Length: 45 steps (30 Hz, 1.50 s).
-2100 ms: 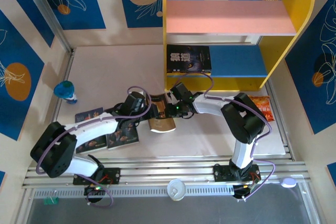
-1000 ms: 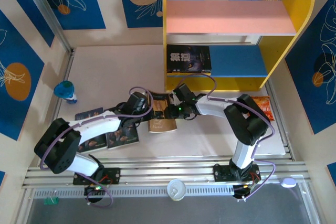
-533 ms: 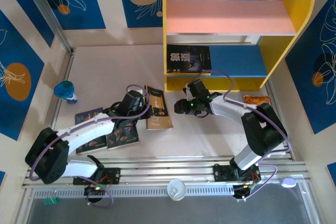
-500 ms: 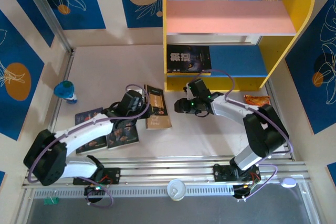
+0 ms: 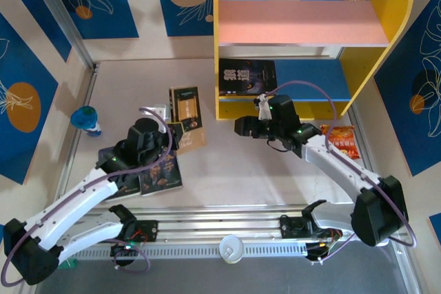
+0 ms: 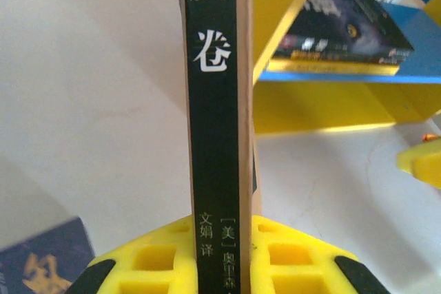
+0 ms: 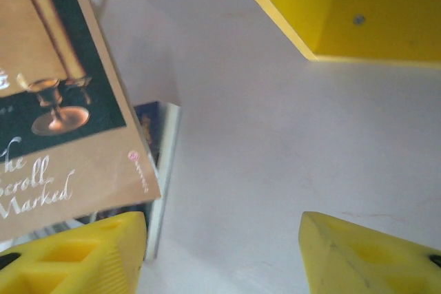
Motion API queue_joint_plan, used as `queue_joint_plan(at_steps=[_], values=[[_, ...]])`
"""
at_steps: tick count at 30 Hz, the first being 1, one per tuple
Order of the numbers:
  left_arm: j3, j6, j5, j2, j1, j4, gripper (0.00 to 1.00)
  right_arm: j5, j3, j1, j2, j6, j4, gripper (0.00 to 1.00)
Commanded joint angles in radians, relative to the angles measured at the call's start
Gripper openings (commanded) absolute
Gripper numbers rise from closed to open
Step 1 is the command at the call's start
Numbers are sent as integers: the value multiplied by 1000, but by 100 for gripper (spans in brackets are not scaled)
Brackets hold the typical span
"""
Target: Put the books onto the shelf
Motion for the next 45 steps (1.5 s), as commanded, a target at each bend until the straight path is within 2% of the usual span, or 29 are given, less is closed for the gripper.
queue_joint_plan(at_steps=[1,8,18,25,34,45], values=[[158,132,-96,-10,-3,41,0,-36,27,-3,-61,33,23,62],[421,232,26,37,-5,142,0,-85,146,-8,-111,54,76,63],[567,204,153,85,-4,463,0,-131,314,-18,-108,122,251,69],[684,186,220,200,-6,611,0,-197,405,-47,-60,206,407,75],[788,184,229,355,-49,763,0,-232,519,-62,-1,259,500,84],[839,186,235,441,-139,809,0,-282,564,-81,46,322,609,87]])
